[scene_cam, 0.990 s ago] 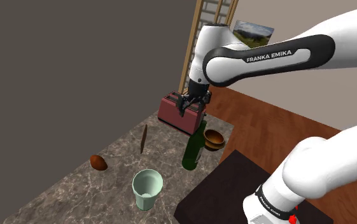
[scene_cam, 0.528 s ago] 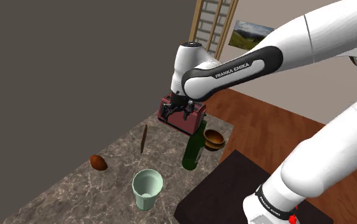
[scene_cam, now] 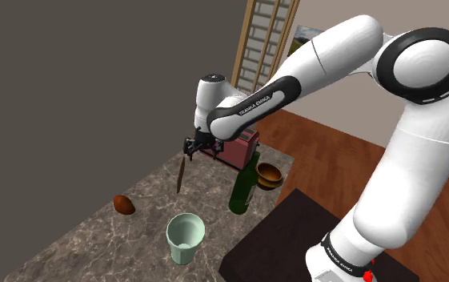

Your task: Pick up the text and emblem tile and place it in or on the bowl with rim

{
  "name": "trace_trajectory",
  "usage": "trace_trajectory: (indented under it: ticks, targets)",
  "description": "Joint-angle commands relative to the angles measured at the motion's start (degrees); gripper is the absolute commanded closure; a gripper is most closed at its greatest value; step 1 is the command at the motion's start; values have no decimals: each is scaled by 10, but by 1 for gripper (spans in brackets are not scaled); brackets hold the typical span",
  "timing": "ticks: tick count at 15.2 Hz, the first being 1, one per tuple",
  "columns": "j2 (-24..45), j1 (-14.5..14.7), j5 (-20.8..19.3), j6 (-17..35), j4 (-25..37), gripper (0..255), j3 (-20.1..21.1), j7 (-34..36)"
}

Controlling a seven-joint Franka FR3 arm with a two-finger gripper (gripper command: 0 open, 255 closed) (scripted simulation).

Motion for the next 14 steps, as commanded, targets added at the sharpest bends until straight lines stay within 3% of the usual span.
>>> trace_trajectory:
  ticks: [1, 7, 14]
  targets:
    - [51, 10, -28, 11, 35, 0, -11, 41]
    - [188, 48, -74, 23, 155, 0, -55, 124]
    - [331, 78, -82, 13, 310, 0, -92, 175]
